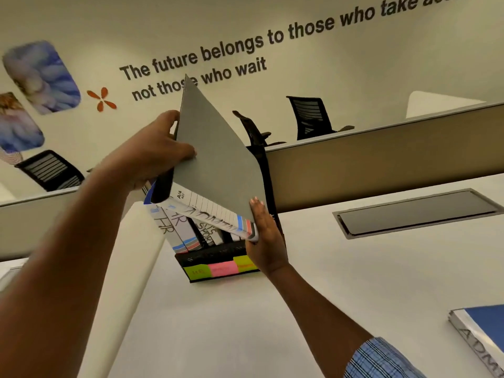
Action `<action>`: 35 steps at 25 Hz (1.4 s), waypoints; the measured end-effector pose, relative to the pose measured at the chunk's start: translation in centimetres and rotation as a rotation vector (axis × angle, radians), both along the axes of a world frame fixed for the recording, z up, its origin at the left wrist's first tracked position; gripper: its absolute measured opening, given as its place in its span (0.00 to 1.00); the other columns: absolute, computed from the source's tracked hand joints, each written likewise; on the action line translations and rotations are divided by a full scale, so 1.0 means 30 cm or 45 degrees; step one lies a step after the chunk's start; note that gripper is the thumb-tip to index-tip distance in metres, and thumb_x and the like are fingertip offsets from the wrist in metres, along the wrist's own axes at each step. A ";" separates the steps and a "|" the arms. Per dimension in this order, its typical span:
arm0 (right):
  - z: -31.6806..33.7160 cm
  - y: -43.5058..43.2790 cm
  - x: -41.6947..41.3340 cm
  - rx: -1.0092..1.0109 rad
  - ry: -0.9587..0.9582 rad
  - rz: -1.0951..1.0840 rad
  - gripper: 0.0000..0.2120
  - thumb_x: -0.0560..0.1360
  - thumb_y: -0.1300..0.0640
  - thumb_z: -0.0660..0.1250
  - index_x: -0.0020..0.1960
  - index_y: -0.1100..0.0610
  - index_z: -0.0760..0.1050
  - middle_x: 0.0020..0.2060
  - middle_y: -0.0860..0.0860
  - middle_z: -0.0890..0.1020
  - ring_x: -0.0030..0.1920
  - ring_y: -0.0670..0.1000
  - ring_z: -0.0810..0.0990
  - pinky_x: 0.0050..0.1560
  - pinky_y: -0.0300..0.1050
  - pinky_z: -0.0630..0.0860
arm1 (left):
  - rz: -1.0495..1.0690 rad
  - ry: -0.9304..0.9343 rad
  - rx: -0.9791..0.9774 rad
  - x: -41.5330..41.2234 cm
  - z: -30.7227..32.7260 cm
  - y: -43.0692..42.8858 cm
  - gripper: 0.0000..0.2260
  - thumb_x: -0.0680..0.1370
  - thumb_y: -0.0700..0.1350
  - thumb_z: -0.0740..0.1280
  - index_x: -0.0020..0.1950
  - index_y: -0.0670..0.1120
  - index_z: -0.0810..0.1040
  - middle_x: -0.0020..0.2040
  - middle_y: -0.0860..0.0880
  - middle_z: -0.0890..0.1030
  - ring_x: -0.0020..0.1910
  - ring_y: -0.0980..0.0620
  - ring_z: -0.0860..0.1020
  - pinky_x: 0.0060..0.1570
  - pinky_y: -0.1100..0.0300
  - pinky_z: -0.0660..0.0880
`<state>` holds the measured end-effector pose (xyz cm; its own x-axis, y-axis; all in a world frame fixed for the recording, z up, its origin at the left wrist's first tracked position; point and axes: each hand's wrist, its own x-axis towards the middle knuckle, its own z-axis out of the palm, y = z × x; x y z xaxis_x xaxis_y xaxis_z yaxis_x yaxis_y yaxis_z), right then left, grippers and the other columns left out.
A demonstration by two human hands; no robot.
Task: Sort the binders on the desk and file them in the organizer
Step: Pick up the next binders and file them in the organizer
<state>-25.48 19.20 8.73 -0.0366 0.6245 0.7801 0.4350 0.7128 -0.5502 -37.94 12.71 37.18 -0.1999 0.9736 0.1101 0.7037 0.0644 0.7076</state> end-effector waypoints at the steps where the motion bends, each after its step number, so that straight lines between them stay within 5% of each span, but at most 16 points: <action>1: -0.007 0.027 -0.001 0.009 -0.001 0.019 0.33 0.72 0.68 0.63 0.74 0.59 0.57 0.73 0.57 0.64 0.73 0.59 0.64 0.63 0.62 0.72 | 0.002 0.018 0.011 0.004 -0.007 0.017 0.28 0.75 0.41 0.68 0.69 0.59 0.61 0.51 0.47 0.79 0.45 0.43 0.81 0.46 0.46 0.80; 4: -0.026 0.104 -0.011 -0.037 0.021 0.052 0.32 0.75 0.61 0.59 0.76 0.53 0.53 0.74 0.54 0.62 0.75 0.55 0.60 0.66 0.65 0.68 | -0.001 0.047 0.105 0.025 -0.033 0.061 0.30 0.75 0.41 0.68 0.70 0.62 0.58 0.45 0.53 0.77 0.42 0.47 0.81 0.39 0.53 0.79; 7: -0.051 0.184 -0.023 -0.189 0.088 0.100 0.39 0.75 0.63 0.67 0.77 0.49 0.49 0.76 0.50 0.59 0.76 0.50 0.56 0.67 0.65 0.66 | -0.020 0.078 0.229 0.060 -0.081 0.117 0.32 0.75 0.39 0.66 0.72 0.61 0.57 0.48 0.54 0.80 0.43 0.51 0.81 0.35 0.59 0.78; 11: -0.136 0.253 -0.036 -0.377 0.194 0.301 0.42 0.72 0.64 0.72 0.77 0.48 0.52 0.76 0.47 0.59 0.76 0.48 0.57 0.69 0.60 0.67 | -0.022 0.187 0.252 0.103 -0.156 0.190 0.35 0.74 0.35 0.63 0.73 0.63 0.56 0.55 0.50 0.80 0.46 0.49 0.81 0.41 0.55 0.80; 15: -0.218 0.268 -0.036 -0.398 0.192 0.292 0.45 0.71 0.63 0.73 0.76 0.42 0.51 0.75 0.45 0.61 0.75 0.46 0.60 0.67 0.57 0.71 | -0.047 0.203 0.191 0.112 -0.225 0.241 0.37 0.74 0.33 0.61 0.73 0.65 0.54 0.68 0.53 0.73 0.59 0.47 0.77 0.53 0.51 0.79; 21: -0.246 0.282 -0.056 -0.445 0.250 0.248 0.33 0.71 0.61 0.72 0.73 0.57 0.64 0.68 0.52 0.73 0.67 0.49 0.73 0.60 0.51 0.77 | -0.030 0.375 0.128 0.093 -0.219 0.355 0.35 0.73 0.30 0.59 0.75 0.60 0.59 0.71 0.52 0.69 0.67 0.46 0.70 0.62 0.49 0.73; 26: -0.244 0.293 -0.040 -0.560 0.275 0.301 0.24 0.71 0.54 0.74 0.63 0.55 0.71 0.56 0.50 0.80 0.56 0.44 0.79 0.54 0.45 0.80 | -0.048 0.442 0.045 0.096 -0.195 0.464 0.33 0.73 0.30 0.57 0.75 0.55 0.62 0.68 0.48 0.72 0.62 0.44 0.74 0.54 0.54 0.75; 31: -0.242 0.288 -0.019 -0.598 0.345 0.315 0.27 0.69 0.46 0.75 0.60 0.53 0.65 0.51 0.46 0.75 0.55 0.39 0.76 0.46 0.29 0.77 | -0.100 0.422 -0.051 0.133 -0.177 0.530 0.32 0.71 0.28 0.58 0.71 0.54 0.67 0.53 0.45 0.77 0.39 0.45 0.78 0.29 0.56 0.80; 35: -0.253 0.290 -0.025 -0.623 0.356 0.251 0.27 0.68 0.50 0.75 0.60 0.53 0.64 0.51 0.47 0.76 0.52 0.40 0.77 0.47 0.29 0.76 | -0.163 0.523 0.028 0.180 -0.184 0.544 0.30 0.72 0.30 0.57 0.71 0.52 0.68 0.51 0.49 0.75 0.42 0.47 0.76 0.30 0.61 0.75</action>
